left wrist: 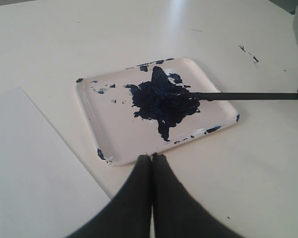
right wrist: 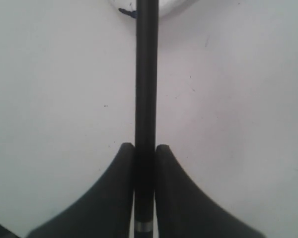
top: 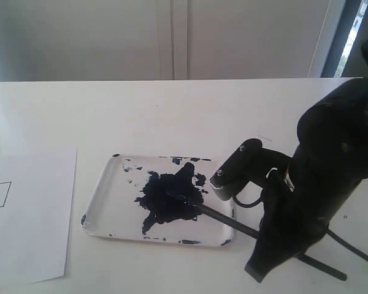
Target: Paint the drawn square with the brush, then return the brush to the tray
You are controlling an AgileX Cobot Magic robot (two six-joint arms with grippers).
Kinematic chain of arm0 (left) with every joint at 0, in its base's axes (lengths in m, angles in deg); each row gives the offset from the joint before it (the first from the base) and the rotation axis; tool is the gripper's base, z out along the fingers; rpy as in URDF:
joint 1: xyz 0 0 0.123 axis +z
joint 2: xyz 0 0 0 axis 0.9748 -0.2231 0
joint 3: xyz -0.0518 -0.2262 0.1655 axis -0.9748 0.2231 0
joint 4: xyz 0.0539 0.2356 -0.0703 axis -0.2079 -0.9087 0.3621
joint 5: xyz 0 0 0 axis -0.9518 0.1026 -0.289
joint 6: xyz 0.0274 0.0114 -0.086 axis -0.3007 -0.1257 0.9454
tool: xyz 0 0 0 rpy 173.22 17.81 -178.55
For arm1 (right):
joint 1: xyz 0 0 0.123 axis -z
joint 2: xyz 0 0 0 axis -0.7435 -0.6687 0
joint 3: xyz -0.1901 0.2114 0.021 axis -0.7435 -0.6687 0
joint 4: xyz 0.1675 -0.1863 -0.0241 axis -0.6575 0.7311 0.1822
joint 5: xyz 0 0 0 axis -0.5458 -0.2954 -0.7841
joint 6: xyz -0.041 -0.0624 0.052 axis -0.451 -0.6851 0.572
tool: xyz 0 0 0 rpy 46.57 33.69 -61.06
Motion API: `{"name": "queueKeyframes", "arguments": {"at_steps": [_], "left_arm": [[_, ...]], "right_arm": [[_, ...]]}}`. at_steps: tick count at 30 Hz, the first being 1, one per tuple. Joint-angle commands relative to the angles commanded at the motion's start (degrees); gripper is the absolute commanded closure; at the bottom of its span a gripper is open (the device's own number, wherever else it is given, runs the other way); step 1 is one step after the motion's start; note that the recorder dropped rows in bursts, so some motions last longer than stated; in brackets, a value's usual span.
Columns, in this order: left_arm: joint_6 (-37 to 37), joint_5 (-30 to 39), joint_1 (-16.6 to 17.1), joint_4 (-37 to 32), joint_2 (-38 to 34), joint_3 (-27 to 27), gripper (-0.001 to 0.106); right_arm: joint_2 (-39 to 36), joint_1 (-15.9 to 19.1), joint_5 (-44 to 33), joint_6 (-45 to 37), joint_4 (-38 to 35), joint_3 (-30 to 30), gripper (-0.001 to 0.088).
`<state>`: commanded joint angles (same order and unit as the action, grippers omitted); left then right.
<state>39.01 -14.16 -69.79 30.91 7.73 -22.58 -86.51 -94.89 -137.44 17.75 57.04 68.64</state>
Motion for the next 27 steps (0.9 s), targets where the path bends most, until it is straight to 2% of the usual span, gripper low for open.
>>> {"name": "queueKeyframes", "arguments": {"at_steps": [16,27], "left_arm": [[0.0,0.0,0.0,0.0,0.0,0.0,0.105],[0.0,0.0,0.0,0.0,0.0,0.0,0.105]], "right_arm": [[0.01,0.0,-1.59,-2.72,-3.67,0.0,0.0868],[0.01,0.0,-1.66,3.71,6.74,0.0,0.0868]]}}
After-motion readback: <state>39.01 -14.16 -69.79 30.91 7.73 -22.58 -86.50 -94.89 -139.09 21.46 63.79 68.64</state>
